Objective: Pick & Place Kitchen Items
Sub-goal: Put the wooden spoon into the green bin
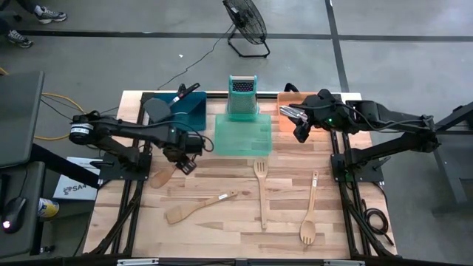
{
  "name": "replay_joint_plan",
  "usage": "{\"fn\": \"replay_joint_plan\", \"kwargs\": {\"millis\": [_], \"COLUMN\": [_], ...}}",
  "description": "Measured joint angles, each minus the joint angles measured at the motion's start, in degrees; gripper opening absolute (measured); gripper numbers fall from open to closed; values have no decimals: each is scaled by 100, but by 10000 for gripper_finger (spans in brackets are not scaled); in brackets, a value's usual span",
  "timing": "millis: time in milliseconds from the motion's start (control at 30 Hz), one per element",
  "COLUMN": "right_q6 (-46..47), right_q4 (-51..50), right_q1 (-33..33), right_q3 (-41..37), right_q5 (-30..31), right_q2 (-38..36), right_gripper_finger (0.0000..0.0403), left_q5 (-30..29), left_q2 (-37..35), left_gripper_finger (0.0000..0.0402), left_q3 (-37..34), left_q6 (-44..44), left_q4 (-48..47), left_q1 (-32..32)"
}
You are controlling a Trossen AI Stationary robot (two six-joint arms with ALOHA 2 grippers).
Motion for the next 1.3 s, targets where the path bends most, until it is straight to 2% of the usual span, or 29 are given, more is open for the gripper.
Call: {"fn": "replay_joint_plan", "kwargs": {"millis": [167, 467, 567, 767, 867, 1100, 1300], "right_q6": [0, 11, 22, 24, 24, 26, 26], "right_q4": [0, 0, -2, 0, 0, 0, 5], "right_q1": [0, 0, 0, 0, 0, 0, 0], "right_q3": [0, 0, 0, 0, 0, 0, 0], "right_q5": [0, -13, -13, -15, -15, -15, -15], "right_q2": [0, 0, 0, 0, 0, 0, 0], "right_gripper_finger": [238, 238, 238, 238, 238, 238, 238], "left_q5": [0, 52, 46, 4, 2, 93, 152], "left_q2": [0, 0, 0, 0, 0, -22, -20], "left_gripper_finger": [152, 154, 173, 240, 252, 239, 209], "left_q3": [-298, -826, -948, -1095, -1290, -1794, -1955], "left_q6": [-486, -305, -299, -128, -13, -41, -30], "left_q4": [40, 824, 939, 1131, 1589, 2058, 2088], "left_q1": [13, 14, 15, 15, 15, 17, 17]}}
